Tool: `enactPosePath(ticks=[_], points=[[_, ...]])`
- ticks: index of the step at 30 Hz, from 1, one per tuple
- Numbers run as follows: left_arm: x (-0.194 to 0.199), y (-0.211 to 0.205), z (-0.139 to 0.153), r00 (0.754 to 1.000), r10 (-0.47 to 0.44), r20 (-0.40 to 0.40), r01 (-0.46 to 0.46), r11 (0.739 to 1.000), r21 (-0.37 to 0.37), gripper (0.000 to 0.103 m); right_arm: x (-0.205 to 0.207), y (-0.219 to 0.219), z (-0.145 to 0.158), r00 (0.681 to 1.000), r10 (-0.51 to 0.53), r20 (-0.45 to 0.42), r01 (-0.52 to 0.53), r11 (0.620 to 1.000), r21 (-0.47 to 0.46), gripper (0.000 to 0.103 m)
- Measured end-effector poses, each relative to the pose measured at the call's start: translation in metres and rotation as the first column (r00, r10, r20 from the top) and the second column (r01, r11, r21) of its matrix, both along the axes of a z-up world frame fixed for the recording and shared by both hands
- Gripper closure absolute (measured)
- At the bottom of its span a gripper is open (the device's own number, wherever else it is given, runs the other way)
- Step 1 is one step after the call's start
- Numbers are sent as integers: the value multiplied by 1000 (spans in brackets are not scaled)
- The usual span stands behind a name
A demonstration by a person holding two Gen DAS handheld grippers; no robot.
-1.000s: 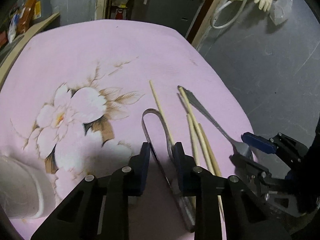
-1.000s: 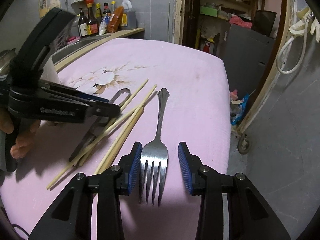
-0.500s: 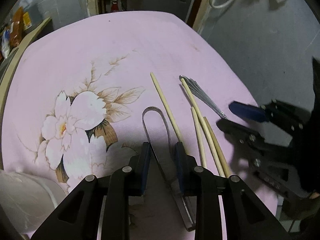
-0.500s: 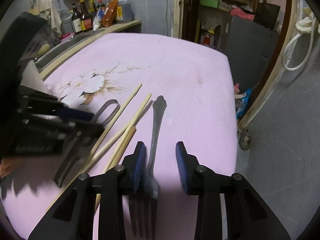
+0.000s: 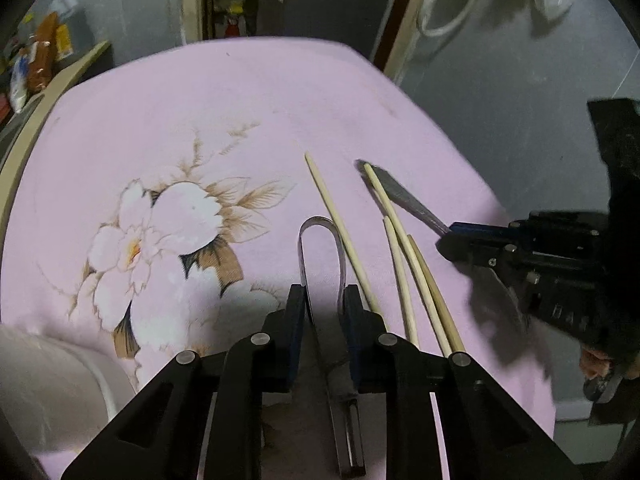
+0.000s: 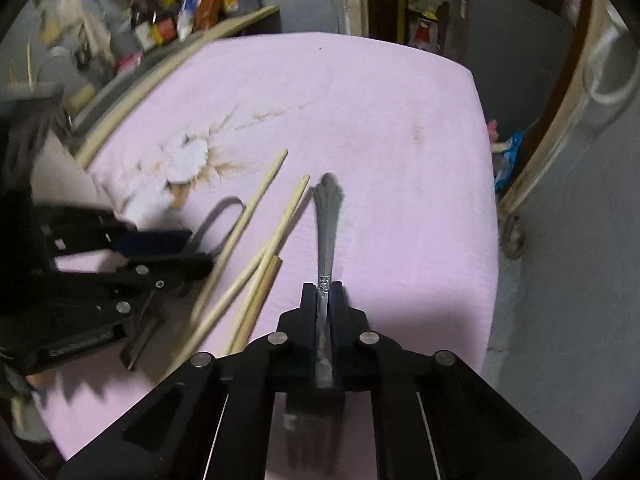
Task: Organize utensils
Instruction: 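Close the right tool on the metal fork while the left tool nears the tongs, then carry the fork in the right tool and tongs in the left tool into the white caddy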
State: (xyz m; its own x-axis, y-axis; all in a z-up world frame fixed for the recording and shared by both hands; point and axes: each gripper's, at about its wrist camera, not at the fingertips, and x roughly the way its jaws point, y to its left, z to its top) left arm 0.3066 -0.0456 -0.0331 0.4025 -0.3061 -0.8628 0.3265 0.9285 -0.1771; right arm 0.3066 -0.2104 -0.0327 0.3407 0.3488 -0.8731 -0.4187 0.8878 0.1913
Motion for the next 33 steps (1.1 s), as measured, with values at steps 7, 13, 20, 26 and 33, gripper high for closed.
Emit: enactPosePath(ticks=[7,13,20,26,33], points=[[-49,21,24,964,54,259,-40,998,-58,87,-62,-5,20,947,-73,312,39,992,116,100],[-83,29,41,889,123,442,-82,991,-109,87,-118,17,39,778,-69,625,44,998,55,100],[-103,33,67,780,183,598,-109,981,-158,87,-143,35,60,617,-92,781,73,996,60,100],[-122,47,91,701,228,676,-120,972,-203,87,-143,47,88,540,-123,833,70,992,101,100],[-135,72,133,606,270,748,-135,962,-238,87,-150,63,120,453,-143,880,43,989,139,100]])
